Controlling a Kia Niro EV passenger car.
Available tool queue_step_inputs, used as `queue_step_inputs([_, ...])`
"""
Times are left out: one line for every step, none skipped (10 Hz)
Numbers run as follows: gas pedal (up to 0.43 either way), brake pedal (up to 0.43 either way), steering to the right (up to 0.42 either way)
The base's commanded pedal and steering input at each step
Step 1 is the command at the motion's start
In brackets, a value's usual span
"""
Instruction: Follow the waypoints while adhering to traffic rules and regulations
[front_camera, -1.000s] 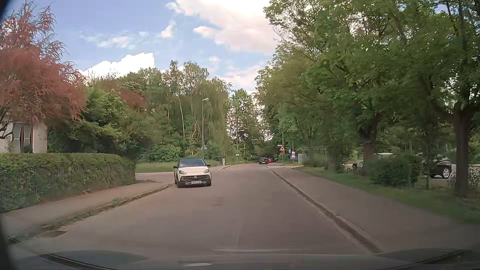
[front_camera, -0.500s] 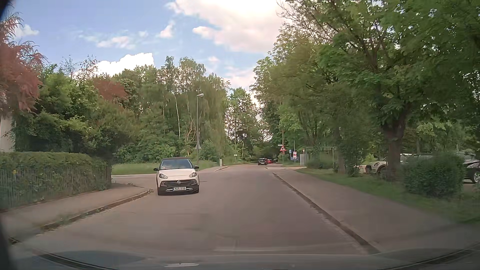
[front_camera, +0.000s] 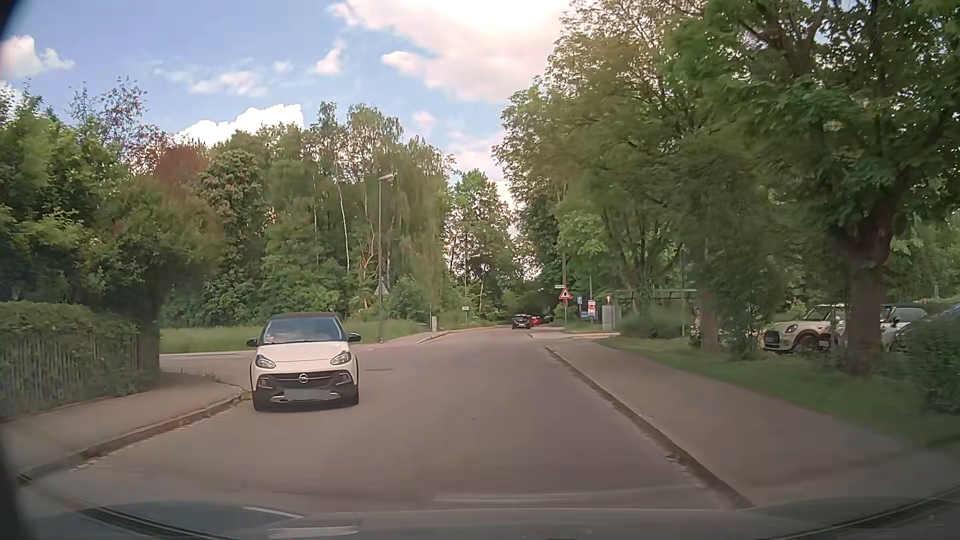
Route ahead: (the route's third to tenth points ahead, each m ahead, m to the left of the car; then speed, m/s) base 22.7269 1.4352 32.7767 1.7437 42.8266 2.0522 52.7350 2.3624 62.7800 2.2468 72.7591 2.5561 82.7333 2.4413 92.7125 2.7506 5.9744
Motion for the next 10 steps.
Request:
queue_step_inputs([0.039, 0.018, 0.006])
queue_step_inputs([0.039, 0.018, 0.003])
queue_step_inputs([0.039, 0.018, -0.002])
queue_step_inputs([0.039, 0.018, -0.009])
queue_step_inputs([0.028, 0.018, -0.011])
queue_step_inputs([0.039, 0.018, -0.011])
queue_step_inputs([0.039, 0.018, -0.011])
queue_step_inputs([0.047, 0.018, -0.012])
queue_step_inputs([0.047, 0.018, -0.015])
queue_step_inputs([0.047, 0.018, -0.018])
